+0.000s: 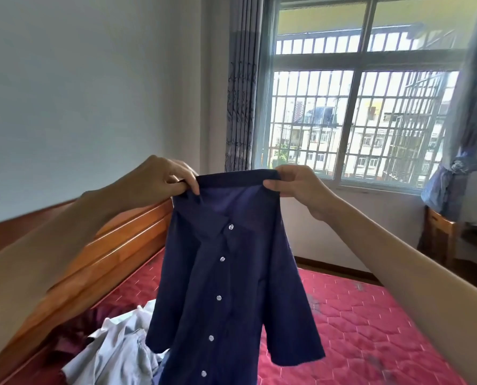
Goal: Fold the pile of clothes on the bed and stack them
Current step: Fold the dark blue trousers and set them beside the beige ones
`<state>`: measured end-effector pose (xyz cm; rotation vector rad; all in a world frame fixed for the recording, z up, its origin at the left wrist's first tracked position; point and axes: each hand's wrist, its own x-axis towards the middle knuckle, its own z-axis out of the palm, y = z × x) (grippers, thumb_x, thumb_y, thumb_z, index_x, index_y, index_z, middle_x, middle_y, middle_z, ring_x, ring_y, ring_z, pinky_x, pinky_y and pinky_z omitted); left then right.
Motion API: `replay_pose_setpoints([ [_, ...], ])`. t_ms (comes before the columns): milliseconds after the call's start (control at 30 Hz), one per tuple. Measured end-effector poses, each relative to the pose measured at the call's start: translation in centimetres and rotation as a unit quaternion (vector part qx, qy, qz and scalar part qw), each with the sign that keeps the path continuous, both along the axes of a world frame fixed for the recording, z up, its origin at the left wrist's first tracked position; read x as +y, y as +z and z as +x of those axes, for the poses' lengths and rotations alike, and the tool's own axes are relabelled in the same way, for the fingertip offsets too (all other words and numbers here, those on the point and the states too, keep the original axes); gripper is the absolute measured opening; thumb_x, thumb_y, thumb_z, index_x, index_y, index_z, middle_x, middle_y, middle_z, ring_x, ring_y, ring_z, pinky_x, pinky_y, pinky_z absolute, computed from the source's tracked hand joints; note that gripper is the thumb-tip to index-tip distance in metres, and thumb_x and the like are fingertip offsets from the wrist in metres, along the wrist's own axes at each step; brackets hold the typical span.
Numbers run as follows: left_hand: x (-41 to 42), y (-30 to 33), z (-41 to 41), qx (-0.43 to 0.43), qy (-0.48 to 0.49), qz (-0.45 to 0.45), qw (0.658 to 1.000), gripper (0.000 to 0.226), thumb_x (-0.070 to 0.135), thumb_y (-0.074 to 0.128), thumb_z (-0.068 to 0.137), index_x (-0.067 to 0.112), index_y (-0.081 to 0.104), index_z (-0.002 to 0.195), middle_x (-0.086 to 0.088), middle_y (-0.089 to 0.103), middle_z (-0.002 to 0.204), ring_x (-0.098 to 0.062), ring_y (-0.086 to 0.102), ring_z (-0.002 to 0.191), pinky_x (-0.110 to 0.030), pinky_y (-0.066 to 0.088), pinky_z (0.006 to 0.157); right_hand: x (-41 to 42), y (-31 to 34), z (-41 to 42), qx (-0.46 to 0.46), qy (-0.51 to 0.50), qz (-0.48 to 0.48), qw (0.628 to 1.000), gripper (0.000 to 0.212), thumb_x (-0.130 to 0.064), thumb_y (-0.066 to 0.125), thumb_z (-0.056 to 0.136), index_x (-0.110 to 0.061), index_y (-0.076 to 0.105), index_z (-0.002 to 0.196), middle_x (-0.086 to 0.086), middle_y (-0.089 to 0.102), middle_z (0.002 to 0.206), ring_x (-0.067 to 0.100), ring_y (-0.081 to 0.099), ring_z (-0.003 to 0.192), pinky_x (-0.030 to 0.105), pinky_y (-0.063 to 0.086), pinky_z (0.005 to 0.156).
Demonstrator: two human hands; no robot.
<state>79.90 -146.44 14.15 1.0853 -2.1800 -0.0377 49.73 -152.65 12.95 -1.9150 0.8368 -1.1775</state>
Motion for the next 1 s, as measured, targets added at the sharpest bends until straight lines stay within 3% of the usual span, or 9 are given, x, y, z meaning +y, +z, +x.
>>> replay_pose_setpoints([
  [133,-0.1,-0.7,0.0,-0.041,0.039,0.010,0.998,0.042,0.001,0.062,0.084,0.041,0.071,0.080,0.026,0.067,0.073,0.001,0.061,0.069,-0.005,0.041,0.063,-0.1,0.5,0.0,-0.001,-0.003,-0.003,1.000,0.011,-0.008,0.071,0.085,-0.009,0.070,0.096,-0.005,0.074,0.086,0.006,0.069,0.080,0.019,0.055,0.067],
  [267,-0.1,-2.1,-0.8,-0.013,0.029,0.045,0.998,0.016,0.034,0.083,0.071,0.038,0.068,0.075,0.015,0.067,0.069,-0.006,0.062,0.061,-0.011,0.045,0.058,-0.2,0.7,-0.4,-0.009,-0.008,-0.010,1.000,0.017,-0.007,0.071,0.085,-0.003,0.070,0.101,-0.005,0.074,0.085,0.006,0.070,0.079,0.017,0.053,0.064],
  [433,-0.9,-3.1,-1.4,0.098,0.049,-0.006,0.994,0.028,0.016,0.079,0.077,0.037,0.063,0.069,0.018,0.067,0.072,-0.001,0.063,0.067,-0.005,0.043,0.062,-0.1,1.0,-1.9,-0.012,-0.024,-0.030,0.999,0.017,-0.005,0.072,0.084,-0.002,0.070,0.100,-0.006,0.074,0.082,0.006,0.070,0.077,0.017,0.054,0.065],
  [567,-1.4,-3.1,-2.9,0.227,-0.002,0.056,0.972,0.028,0.006,0.073,0.082,0.030,0.059,0.090,0.011,0.071,0.085,-0.006,0.068,0.074,-0.013,0.051,0.064,-0.2,1.3,-3.0,-0.010,-0.051,-0.075,0.996,0.016,-0.005,0.070,0.085,0.002,0.068,0.099,-0.002,0.072,0.081,0.006,0.067,0.073,0.016,0.052,0.063],
  [667,-2.1,-3.1,-3.9,0.283,-0.008,0.092,0.955,0.033,0.002,0.069,0.085,0.024,0.058,0.107,0.004,0.073,0.089,-0.009,0.070,0.079,-0.019,0.056,0.065,-0.5,0.8,-3.5,0.013,-0.088,-0.134,0.987,0.006,-0.011,0.069,0.087,-0.013,0.064,0.090,0.009,0.069,0.083,0.007,0.062,0.066,0.016,0.049,0.060],
  [733,-2.9,-3.2,-4.2,0.301,0.006,0.107,0.948,0.028,0.002,0.068,0.086,0.020,0.061,0.106,0.004,0.073,0.089,-0.010,0.069,0.081,-0.020,0.058,0.068,-1.4,-0.2,-3.9,0.049,-0.127,-0.155,0.978,0.006,-0.019,0.069,0.088,-0.018,0.062,0.088,0.013,0.070,0.086,0.016,0.065,0.069,0.027,0.053,0.064],
  [833,-4.5,-4.0,-5.0,0.313,0.039,0.146,0.938,0.018,0.004,0.068,0.087,0.012,0.065,0.102,-0.001,0.071,0.090,-0.015,0.067,0.083,-0.019,0.057,0.067,-3.1,-2.0,-4.2,0.128,-0.200,-0.128,0.963,0.017,-0.030,0.071,0.085,-0.016,0.062,0.089,0.007,0.070,0.084,0.030,0.066,0.082,0.046,0.053,0.079],
  [900,-5.5,-4.8,-6.2,0.310,0.075,0.161,0.934,0.011,0.004,0.069,0.086,0.013,0.066,0.093,0.000,0.070,0.084,-0.015,0.065,0.079,-0.014,0.054,0.061,-3.9,-2.7,-3.8,0.151,-0.266,-0.120,0.944,0.020,-0.035,0.074,0.082,-0.021,0.063,0.091,-0.003,0.065,0.084,0.023,0.063,0.086,0.039,0.050,0.081],
  [1000,-6.8,-4.7,-8.6,0.316,0.148,0.124,0.929,0.012,0.007,0.074,0.082,0.013,0.064,0.085,0.004,0.064,0.074,-0.013,0.060,0.071,-0.012,0.048,0.056,-4.1,-2.6,-2.7,0.093,-0.349,-0.119,0.925,0.018,-0.037,0.075,0.080,-0.027,0.062,0.088,-0.019,0.056,0.074,0.011,0.057,0.080,0.032,0.045,0.075],
])
